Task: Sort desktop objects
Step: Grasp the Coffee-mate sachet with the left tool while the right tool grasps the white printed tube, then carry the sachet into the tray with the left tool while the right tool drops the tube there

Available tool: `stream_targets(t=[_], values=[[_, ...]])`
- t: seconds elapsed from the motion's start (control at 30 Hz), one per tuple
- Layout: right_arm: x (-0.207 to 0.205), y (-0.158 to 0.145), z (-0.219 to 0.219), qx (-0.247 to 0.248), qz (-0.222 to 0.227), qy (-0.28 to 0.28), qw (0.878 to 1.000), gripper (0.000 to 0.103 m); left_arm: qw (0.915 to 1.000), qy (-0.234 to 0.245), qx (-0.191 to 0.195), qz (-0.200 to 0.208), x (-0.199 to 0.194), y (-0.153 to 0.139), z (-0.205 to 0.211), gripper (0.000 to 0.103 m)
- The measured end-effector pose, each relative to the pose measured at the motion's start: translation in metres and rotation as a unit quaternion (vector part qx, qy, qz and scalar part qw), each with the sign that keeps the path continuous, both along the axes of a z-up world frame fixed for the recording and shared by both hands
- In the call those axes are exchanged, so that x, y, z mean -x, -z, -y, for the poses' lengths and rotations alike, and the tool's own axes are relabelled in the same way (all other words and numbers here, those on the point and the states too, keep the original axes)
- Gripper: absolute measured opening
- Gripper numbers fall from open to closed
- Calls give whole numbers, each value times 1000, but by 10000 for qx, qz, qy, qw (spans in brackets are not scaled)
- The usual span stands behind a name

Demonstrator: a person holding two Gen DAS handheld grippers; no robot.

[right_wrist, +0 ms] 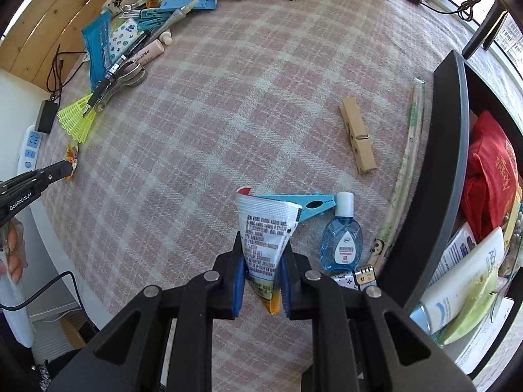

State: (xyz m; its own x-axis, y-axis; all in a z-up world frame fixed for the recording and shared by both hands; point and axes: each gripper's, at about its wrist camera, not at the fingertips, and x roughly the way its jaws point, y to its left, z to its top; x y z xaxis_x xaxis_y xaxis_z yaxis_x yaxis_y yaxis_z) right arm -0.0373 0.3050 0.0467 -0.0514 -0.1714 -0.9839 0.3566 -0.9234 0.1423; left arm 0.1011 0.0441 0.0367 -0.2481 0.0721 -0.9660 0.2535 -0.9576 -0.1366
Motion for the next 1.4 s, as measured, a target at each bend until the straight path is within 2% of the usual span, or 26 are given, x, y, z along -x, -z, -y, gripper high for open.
stream_targets(t=[0.27, 0.4, 0.53, 0.7, 0.9, 1.13, 1.23, 1.4], values=[[12, -27, -29, 272, -148, 175, 9994, 17, 9995, 195, -15, -247, -4, -28, -23, 3], [14, -42, -43, 408, -237, 345, 9983, 17, 9983, 427, -85, -393, 2, -46, -50, 3], [-5, -38, -49, 487, -343, 572, 9966, 17, 9952, 792, -248, -513, 40, -65, -60, 3], [-9, -58, -105, 489, -476, 946, 9932, 17, 9888, 1292, -393, -631, 66, -72, -109, 3], [-22, -68, -176, 450, -586, 1469, 9864, 17, 9738, 2079, -660, -641, 76, -80, -190, 3], [-39, -68, -253, 319, -616, 2120, 9748, 17, 9474, 3058, -759, -552, 59, -84, -289, 3], [-45, -67, -278, 248, -632, 2301, 9708, 17, 9371, 3370, -773, -485, 51, -82, -323, 3], [-55, -64, -299, 308, -588, 2442, 9674, 17, 9256, 3680, -790, -395, 43, -78, -362, 3]])
